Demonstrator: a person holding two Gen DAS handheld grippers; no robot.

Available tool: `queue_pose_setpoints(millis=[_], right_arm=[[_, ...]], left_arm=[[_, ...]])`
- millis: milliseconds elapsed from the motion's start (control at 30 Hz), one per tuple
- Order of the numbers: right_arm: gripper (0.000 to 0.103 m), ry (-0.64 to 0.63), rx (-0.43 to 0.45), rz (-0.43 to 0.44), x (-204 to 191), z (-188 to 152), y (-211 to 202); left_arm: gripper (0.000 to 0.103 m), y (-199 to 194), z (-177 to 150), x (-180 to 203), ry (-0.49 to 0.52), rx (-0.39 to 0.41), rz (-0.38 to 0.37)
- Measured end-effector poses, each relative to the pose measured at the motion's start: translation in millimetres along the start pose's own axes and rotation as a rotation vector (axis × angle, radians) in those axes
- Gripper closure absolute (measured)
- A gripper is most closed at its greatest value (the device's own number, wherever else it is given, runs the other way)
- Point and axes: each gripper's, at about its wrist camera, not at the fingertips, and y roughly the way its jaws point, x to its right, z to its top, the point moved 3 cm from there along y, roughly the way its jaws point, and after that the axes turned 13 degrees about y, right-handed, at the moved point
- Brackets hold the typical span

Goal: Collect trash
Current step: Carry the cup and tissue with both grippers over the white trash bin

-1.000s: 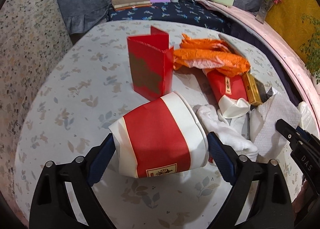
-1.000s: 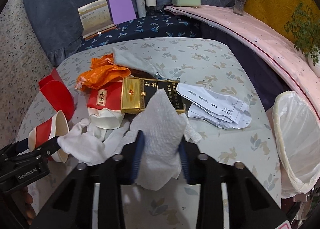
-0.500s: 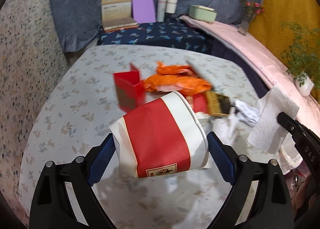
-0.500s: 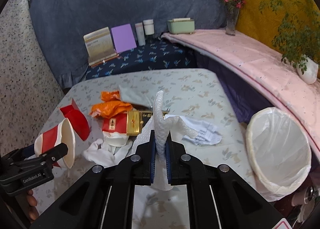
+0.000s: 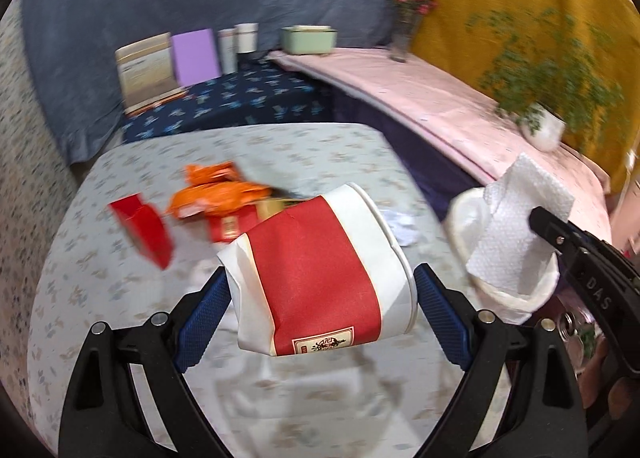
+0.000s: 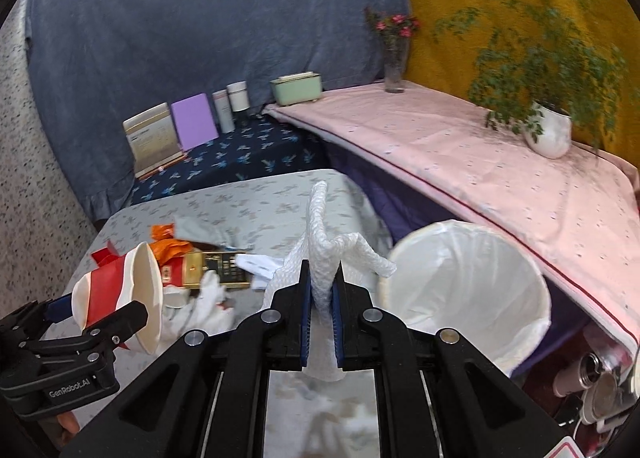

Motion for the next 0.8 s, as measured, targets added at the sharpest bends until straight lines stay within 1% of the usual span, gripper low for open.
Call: queue_pose_setpoints(millis=[200,400,500,600,800], right_arm=[[0.094,0.054,0.021,-0.07,52,9,-6],[0.094,0.108,0.018,-0.128,95,14,1],[0.094,0.145,0.005,-0.149,117,13,8],[0.094,0.168,-0.003,-0.172,132,14,15],[0.093,0.194,-0.009,-0.199,150,18,27]], left_arm=[[0.016,11,19,57,0.076,0.002,-0.082],[0.016,29,33,109,0.141,-0.004,-0.16],[0.016,41,42,128,0.163,-0.006,-0.203],[0.016,51,49,146,0.185,0.004,-0.226],[0.015,73,63,170,0.219,0.006,-0.275]])
